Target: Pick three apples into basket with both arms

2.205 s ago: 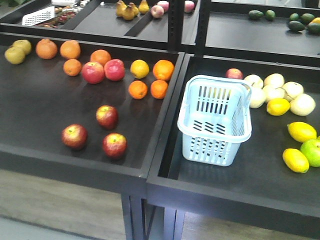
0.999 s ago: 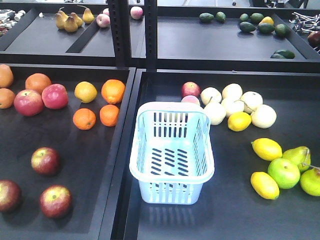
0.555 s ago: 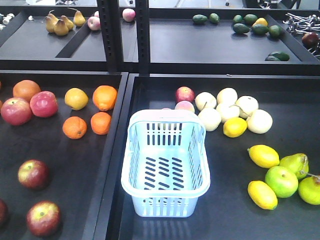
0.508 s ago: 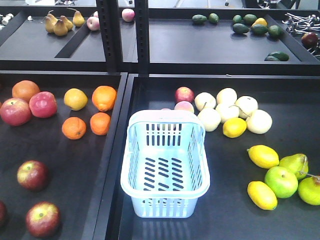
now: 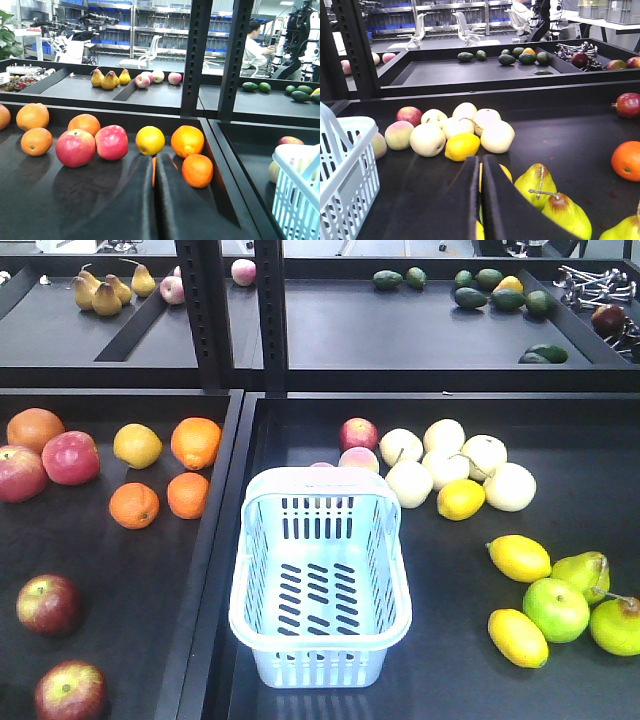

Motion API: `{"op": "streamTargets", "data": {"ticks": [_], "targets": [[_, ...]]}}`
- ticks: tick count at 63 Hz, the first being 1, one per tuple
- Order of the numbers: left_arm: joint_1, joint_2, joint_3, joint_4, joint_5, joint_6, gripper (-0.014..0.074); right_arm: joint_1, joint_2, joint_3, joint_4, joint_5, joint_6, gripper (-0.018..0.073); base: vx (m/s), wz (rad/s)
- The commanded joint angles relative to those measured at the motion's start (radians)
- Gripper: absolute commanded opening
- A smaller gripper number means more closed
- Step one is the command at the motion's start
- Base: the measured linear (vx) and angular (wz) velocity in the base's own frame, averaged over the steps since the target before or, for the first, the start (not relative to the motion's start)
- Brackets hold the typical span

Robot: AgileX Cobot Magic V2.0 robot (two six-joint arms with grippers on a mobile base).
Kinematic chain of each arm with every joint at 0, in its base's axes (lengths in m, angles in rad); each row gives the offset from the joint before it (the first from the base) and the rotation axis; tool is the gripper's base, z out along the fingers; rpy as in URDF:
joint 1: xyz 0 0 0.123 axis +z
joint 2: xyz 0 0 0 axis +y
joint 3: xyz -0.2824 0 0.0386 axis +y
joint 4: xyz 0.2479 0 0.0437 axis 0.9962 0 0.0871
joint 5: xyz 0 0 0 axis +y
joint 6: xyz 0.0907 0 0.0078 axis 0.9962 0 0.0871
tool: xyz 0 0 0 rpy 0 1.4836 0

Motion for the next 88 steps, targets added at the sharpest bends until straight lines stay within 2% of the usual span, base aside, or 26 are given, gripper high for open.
{"op": "streamTargets", "data": {"ticks": [1,73,77,88], "targets": [[0.002,-0.016,0.009,-0.002,-0.068,-0.007,-0.0006,-0.006,-0.013,0.014,-0.011,-0.078,0.0,-0.0005,0.01,-0.01],[0.002,-0.016,0.009,-0.003,-0.069,-0.007,-0.0006,-0.006,-0.013,0.014,-0.011,-0.077,0.0,-0.0005,0.0,0.0],[0.002,-0.016,0.008,-0.036,-0.072,-0.02,-0.0006,-0.006,-0.013,0.014,-0.011,-0.077,0.0,-0.0005,0.0,0.0],[0.002,-0.016,0.008,-0.225,-0.098,-0.136,-0.0006,-0.006,-0.013,0.014,-0.011,-0.078,0.0,-0.0005,0.0,0.0]]}}
